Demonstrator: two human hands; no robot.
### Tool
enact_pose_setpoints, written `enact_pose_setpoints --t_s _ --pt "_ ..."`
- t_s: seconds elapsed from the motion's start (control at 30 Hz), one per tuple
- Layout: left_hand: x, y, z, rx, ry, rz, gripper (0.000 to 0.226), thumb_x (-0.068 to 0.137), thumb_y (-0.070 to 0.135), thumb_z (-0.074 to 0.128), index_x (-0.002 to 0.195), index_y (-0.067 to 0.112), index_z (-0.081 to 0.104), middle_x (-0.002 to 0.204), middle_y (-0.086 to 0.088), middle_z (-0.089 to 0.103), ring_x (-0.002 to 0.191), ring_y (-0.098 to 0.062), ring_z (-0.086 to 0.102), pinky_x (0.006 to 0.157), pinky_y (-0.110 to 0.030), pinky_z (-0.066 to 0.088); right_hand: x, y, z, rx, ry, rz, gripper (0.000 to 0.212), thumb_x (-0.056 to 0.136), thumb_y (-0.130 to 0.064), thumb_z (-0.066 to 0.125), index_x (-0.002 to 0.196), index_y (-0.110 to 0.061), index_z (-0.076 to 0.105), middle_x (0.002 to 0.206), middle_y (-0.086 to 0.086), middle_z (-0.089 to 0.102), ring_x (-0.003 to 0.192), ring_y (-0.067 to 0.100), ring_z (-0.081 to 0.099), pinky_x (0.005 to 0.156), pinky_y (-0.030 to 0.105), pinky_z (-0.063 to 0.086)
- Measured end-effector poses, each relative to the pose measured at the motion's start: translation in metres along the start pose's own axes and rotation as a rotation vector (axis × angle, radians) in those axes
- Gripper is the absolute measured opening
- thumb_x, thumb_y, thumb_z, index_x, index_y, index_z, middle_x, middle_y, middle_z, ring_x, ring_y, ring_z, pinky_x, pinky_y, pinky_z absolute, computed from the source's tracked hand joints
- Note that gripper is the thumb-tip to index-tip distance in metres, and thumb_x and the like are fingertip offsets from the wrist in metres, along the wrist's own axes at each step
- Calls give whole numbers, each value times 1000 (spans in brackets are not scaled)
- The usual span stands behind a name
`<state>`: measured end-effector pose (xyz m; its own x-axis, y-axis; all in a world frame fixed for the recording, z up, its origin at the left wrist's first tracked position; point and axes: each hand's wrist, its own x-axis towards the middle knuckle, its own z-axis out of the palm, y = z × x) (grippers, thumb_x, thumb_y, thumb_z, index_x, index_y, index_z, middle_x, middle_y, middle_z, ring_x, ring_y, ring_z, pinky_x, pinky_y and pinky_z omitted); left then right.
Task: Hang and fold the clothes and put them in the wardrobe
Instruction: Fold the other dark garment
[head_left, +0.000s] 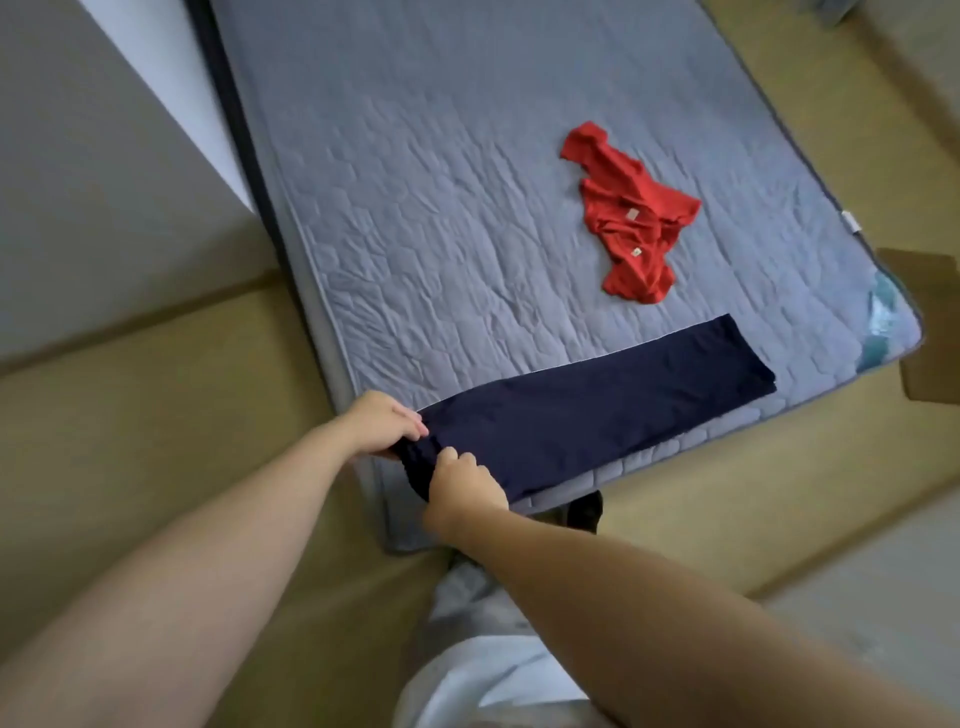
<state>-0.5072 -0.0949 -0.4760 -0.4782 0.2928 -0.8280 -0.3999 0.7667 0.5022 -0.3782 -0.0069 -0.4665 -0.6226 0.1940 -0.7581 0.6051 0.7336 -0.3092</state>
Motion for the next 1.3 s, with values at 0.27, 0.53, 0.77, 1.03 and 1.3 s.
enact_pose_setpoints --t_s 0.27,0.53,0.77,1.03,1.3 --pt "-42 -86 -79 132 64 -213 17 84 2 72 97 -9 73 84 -19 68 72 -29 66 76 -43 62 -12 -83 71 78 -192 -152 43 91 -21 65 125 -11 41 125 11 46 111 33 55 77 38 45" --pt "-29 -48 -76 253 -19 -240 22 84 -4 64 65 5 70 70 -14 65 60 -28 70 63 -38 63 0 -64 54 164 -199 -131 43 87 -28 68 118 -15 41 111 6 47 90 24 52 67 35 44" --pt "25 64 5 829 -256 57 45 78 -3 69 118 19 70 113 -5 70 96 -23 70 74 -28 59 38 47 -31 196 -91 10 53 83 -36 73 122 -12 45 117 9 61 101 30 60 72 35 43" --pt "138 187 166 1121 -248 325 44 90 8 54 130 26 60 131 -5 61 120 -25 58 96 -32 48 107 237 -121 353 -72 114 30 85 -23 68 113 -16 58 104 0 63 91 20 60 67 28 45" --pt "319 253 325 1192 -275 377 49 97 15 52 143 29 44 131 -8 58 116 -30 59 83 -34 43 249 433 -152 435 -13 210 48 92 -17 57 138 -14 44 102 1 57 85 18 56 66 29 45"
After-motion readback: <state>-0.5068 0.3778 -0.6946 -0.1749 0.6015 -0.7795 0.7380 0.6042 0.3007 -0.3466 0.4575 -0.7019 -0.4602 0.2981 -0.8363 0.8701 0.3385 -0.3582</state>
